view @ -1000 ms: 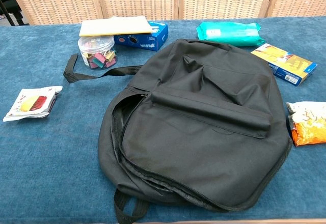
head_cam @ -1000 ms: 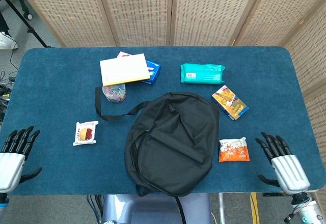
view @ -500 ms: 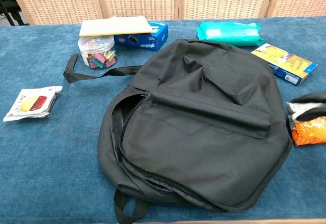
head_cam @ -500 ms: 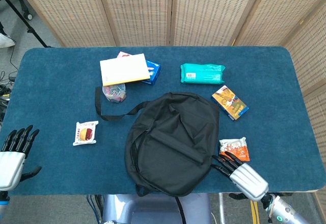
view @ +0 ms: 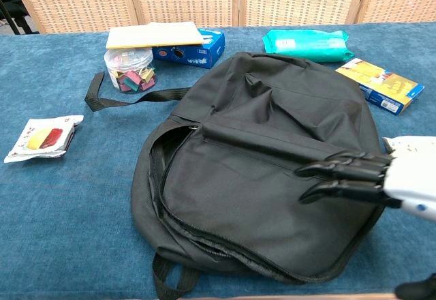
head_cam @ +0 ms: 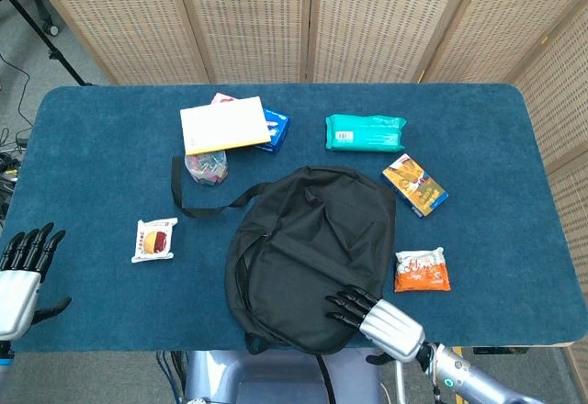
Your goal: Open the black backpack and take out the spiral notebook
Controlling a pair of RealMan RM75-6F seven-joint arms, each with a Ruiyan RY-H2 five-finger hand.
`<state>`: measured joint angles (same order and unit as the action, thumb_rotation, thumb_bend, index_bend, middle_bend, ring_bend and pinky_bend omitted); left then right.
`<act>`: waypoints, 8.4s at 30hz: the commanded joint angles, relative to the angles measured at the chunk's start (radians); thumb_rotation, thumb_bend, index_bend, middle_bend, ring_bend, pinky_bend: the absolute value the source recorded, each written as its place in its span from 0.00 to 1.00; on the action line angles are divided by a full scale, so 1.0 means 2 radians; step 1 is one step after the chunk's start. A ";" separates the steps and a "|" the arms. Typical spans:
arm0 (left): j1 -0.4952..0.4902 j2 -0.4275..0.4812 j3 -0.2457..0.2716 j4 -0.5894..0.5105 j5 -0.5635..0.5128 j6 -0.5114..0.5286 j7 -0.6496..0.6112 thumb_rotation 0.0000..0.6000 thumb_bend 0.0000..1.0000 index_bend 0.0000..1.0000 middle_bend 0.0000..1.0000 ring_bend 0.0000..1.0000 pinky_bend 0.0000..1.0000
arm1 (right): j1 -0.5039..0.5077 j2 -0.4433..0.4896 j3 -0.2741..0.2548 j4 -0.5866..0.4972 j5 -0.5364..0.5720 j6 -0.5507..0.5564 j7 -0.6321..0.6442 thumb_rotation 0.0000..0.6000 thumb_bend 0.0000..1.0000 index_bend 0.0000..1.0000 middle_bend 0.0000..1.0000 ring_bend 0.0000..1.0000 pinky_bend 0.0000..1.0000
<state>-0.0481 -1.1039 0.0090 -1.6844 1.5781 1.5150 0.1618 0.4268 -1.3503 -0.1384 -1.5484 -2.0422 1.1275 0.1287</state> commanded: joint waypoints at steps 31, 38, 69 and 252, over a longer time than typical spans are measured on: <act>-0.002 -0.003 0.000 0.002 -0.006 -0.006 0.002 1.00 0.00 0.00 0.00 0.00 0.03 | 0.012 -0.141 0.022 0.106 0.036 0.104 0.021 1.00 0.37 0.47 0.50 0.42 0.43; -0.002 -0.002 0.000 0.001 -0.006 -0.005 0.000 1.00 0.00 0.00 0.00 0.00 0.03 | 0.020 -0.148 0.040 0.084 0.073 0.089 0.023 1.00 0.43 0.56 0.57 0.47 0.47; -0.156 -0.147 0.013 0.206 0.194 -0.012 -0.225 1.00 0.00 0.36 0.09 0.13 0.18 | 0.062 -0.082 0.240 -0.034 0.427 -0.029 0.029 1.00 0.52 0.65 0.64 0.53 0.51; -0.213 -0.075 -0.170 0.111 -0.280 -0.290 -0.412 1.00 0.57 0.75 0.65 0.49 0.56 | 0.087 -0.041 0.227 -0.035 0.747 -0.135 -0.008 1.00 0.65 0.66 0.64 0.53 0.51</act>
<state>-0.4745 -1.3390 -0.3316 -1.4197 1.1707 1.0988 -0.7027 0.5998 -1.4305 0.3167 -1.6184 -0.5474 0.8596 0.1118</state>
